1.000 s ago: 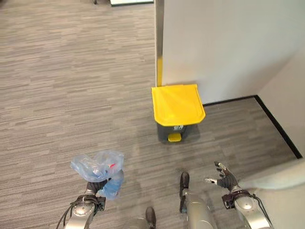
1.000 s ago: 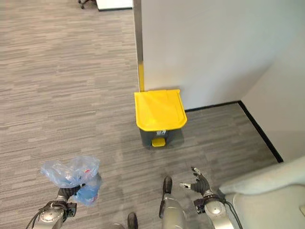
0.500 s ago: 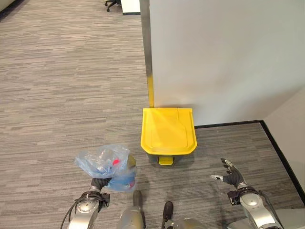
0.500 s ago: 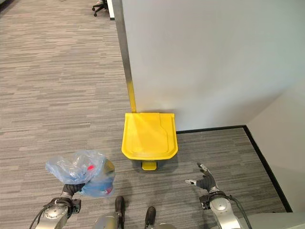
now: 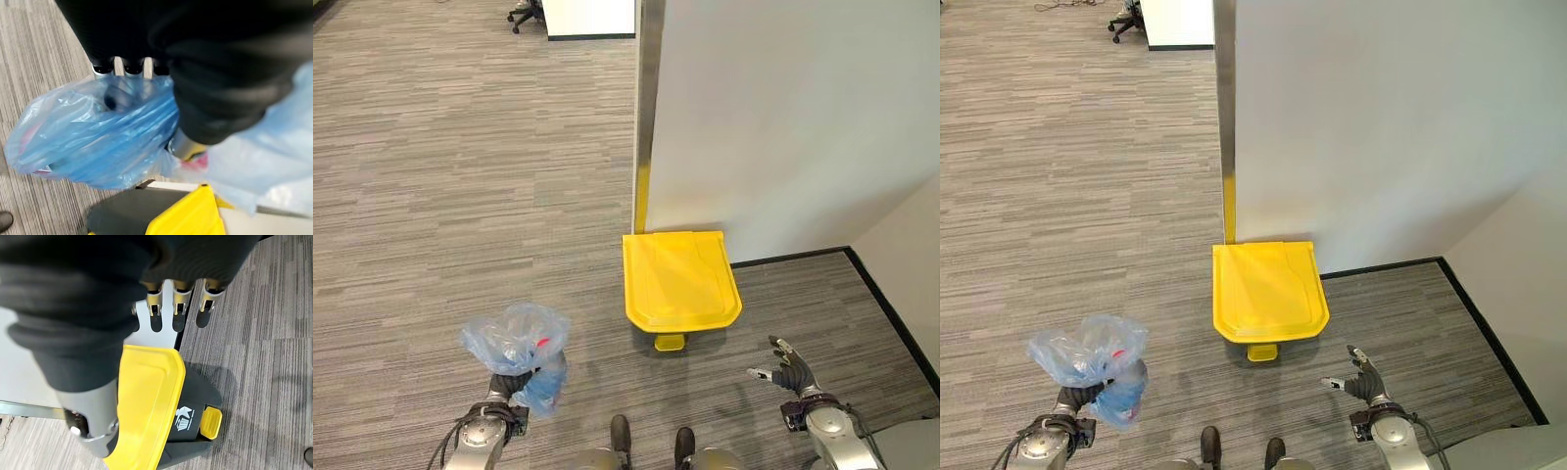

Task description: Gather garbage on tea table into small bin, then transfer packed bag to large trash can.

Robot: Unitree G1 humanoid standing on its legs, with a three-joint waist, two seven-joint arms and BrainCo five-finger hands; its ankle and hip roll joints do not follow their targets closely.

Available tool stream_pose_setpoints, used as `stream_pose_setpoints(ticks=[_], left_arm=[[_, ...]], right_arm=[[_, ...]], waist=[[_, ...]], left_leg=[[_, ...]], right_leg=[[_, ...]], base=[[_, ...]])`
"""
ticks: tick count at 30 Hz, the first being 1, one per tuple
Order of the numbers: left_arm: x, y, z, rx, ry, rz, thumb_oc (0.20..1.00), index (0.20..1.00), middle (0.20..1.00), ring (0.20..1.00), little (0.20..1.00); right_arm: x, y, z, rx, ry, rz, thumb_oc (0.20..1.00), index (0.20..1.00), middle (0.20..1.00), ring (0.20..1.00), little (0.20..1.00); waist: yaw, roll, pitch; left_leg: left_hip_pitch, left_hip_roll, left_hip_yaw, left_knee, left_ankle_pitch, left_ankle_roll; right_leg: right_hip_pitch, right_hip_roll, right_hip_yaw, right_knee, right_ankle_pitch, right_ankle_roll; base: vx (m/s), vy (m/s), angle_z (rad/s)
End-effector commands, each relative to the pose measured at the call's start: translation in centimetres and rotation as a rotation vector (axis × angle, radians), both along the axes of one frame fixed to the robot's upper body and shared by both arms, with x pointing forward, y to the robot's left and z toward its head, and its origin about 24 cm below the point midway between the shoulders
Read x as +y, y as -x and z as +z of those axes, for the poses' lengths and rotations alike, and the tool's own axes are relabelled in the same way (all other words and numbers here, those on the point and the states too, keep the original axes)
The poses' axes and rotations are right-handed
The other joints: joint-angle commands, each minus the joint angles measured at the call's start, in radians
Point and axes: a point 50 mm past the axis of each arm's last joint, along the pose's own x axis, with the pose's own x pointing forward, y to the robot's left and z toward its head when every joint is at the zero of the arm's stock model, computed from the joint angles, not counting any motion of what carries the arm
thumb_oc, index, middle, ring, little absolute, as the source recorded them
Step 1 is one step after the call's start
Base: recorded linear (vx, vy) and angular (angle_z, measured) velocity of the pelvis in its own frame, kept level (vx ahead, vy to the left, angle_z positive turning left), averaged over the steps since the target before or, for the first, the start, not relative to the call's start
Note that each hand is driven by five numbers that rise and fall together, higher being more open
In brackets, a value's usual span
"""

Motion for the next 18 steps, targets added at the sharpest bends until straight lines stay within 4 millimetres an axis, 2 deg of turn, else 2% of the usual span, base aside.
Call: stream_pose_setpoints(ticks=[1, 3, 8, 14, 18], left_arm=[[1.2, -0.9, 2.0, -0.108, -0.038, 0.008, 0.200, 0.200, 0.200, 0.200, 0.200], [1.3, -0.7, 1.8, -0.101, -0.033, 0.020, 0.200, 0.200, 0.200, 0.200, 0.200], [0.9, 0.3, 0.9, -0.065, -0.002, 0.026, 0.200, 0.200, 0.200, 0.200, 0.200], [0.8, 0.1, 1.0, -0.066, 0.000, 0.019, 0.200, 0.200, 0.200, 0.200, 0.200], [1.0, -0.3, 1.3, -0.077, -0.015, 0.015, 0.200, 0.200, 0.200, 0.200, 0.200]], right_arm=[[0.1, -0.9, 0.7, -0.043, 0.012, 0.012, 1.000, 1.000, 1.000, 1.000, 1.000], [-0.5, -0.4, 0.4, -0.027, 0.015, -0.025, 1.000, 1.000, 1.000, 1.000, 1.000], [-1.3, 0.0, 0.4, -0.027, 0.008, -0.056, 1.000, 1.000, 1.000, 1.000, 1.000], [-1.4, -0.2, 0.6, -0.037, 0.007, -0.062, 1.000, 1.000, 1.000, 1.000, 1.000], [-1.2, -0.5, 0.7, -0.044, 0.002, -0.061, 1.000, 1.000, 1.000, 1.000, 1.000]], waist=[[0.005, -0.023, 0.006], [-0.003, -0.028, 0.013], [0.003, -0.035, -0.022], [0.006, -0.041, -0.023], [0.010, -0.044, -0.012]], left_leg=[[0.011, 0.010, -0.055, 0.084, -0.137, -0.028], [0.011, -0.002, -0.076, 0.110, -0.152, -0.025], [0.039, 0.000, -0.079, 0.113, -0.173, -0.034], [0.035, 0.000, -0.091, 0.134, -0.188, -0.035], [0.010, -0.010, -0.102, 0.156, -0.194, -0.025]], right_leg=[[-0.011, -0.004, -0.005, -0.085, 0.065, 0.028], [-0.007, 0.010, 0.024, -0.123, 0.070, 0.023], [0.075, 0.011, 0.010, -0.205, 0.074, 0.013], [0.095, 0.009, 0.006, -0.216, 0.065, 0.014], [0.066, 0.004, 0.017, -0.166, 0.059, 0.024]], base=[[0.07, -0.012, -0.11], [0.14, -0.085, 0.13], [0.13, -0.063, 0.17], [0.04, 0.014, 0.10], [-0.02, 0.074, -0.01]])
